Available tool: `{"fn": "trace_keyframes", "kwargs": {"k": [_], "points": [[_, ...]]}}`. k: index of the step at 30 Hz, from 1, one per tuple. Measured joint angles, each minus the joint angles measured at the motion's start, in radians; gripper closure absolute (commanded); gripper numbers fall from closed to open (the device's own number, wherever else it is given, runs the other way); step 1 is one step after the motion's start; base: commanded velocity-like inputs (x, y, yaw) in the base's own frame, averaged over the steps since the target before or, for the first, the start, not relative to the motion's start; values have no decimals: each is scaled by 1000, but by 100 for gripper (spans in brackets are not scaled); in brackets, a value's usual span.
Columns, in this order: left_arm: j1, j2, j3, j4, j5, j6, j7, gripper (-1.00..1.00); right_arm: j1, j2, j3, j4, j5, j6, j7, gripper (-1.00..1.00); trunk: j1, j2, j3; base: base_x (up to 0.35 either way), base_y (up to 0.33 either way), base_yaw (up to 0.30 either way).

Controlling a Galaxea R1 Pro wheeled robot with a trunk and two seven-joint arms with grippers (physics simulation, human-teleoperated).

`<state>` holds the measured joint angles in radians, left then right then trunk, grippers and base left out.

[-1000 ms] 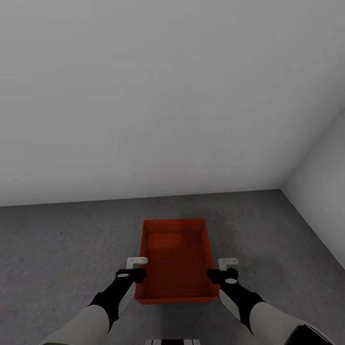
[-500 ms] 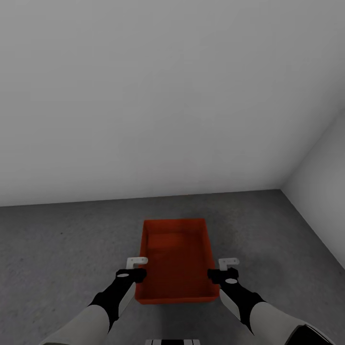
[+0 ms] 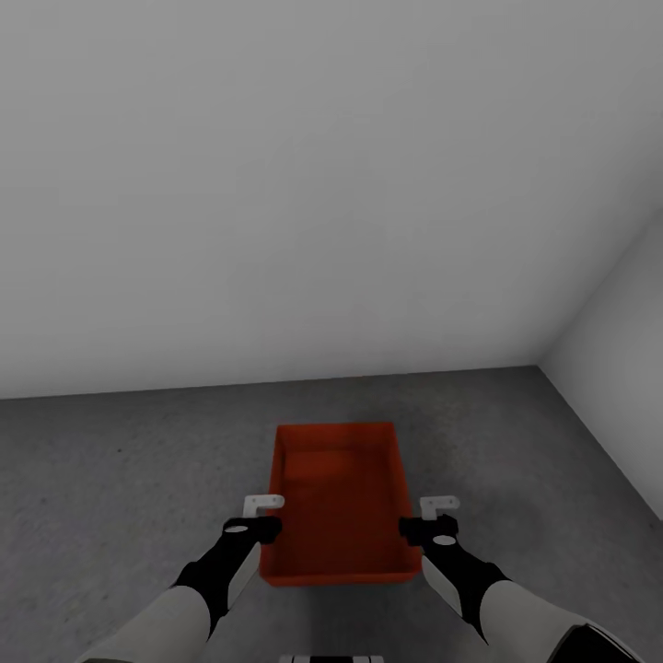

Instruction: Move the two storage containers from the living room to the garage. In the garage, place one container on the floor and stack the other container on top of it (either order is fine).

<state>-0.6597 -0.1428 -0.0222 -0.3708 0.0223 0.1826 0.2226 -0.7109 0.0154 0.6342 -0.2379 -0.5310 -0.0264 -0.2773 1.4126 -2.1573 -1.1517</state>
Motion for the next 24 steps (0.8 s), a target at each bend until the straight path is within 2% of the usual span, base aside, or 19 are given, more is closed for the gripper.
{"fn": "trace_keyframes", "kwargs": {"k": [24], "points": [[0, 0, 0, 0, 1, 2, -3, -100, 0, 0, 0, 0, -1, -1, 0, -100, -92, 168, 75, 0, 0, 0]]}}
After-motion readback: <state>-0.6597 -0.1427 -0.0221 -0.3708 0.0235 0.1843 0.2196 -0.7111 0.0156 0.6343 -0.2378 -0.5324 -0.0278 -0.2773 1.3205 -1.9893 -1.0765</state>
